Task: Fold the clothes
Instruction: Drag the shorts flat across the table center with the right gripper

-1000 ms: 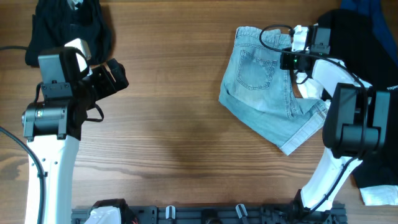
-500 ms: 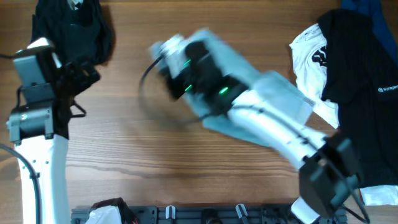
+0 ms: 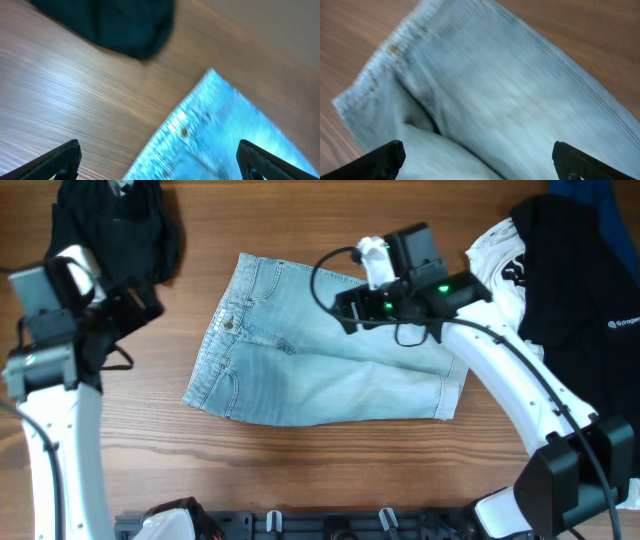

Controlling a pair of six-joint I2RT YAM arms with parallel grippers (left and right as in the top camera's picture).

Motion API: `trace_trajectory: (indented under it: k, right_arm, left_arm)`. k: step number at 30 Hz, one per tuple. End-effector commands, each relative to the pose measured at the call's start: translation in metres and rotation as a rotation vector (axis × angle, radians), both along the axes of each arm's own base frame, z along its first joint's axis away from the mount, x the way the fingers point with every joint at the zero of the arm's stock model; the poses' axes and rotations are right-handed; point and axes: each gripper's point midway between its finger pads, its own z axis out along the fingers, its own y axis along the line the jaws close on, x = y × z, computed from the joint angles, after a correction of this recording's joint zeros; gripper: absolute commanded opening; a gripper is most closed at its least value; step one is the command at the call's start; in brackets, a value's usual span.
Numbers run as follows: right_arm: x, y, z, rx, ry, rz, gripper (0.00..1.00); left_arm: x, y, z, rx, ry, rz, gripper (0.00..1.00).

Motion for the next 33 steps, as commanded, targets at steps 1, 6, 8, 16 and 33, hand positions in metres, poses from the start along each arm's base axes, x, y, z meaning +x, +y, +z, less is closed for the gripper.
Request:
trace_trajectory:
  k: [1, 6, 8, 16, 33]
  right_arm:
    - [-0.004, -0.028, -0.021, -0.094, 0.043, -0.024, 0.74]
    - [-0.019, -0.054, -0.097, -0.284, 0.239, -0.068, 0.67]
    - [-0.026, -0.057, -0.132, -0.312, 0.339, -0.095, 0.66]
    - [0.008, -0.061, -0.204, -0.356, 0.318, -0.234, 0.64]
    - [0.145, 0.001, -0.001, -0.134, -0.104, -0.182, 1.0]
  left_arm:
    - [0.013, -0.038, -0.02, -0.006, 0.065, -0.166, 1.0]
    - [0.022, -0.05, -0.046, -0.017, 0.135, -0.202, 1.0]
    - [0.022, -0.045, -0.048, 0.006, 0.146, -0.182, 1.0]
    - [0.02, -0.036, -0.05, 0.043, 0.165, -0.151, 1.0]
    - [0.012, -0.038, -0.059, -0.098, 0.214, 0.015, 0.98]
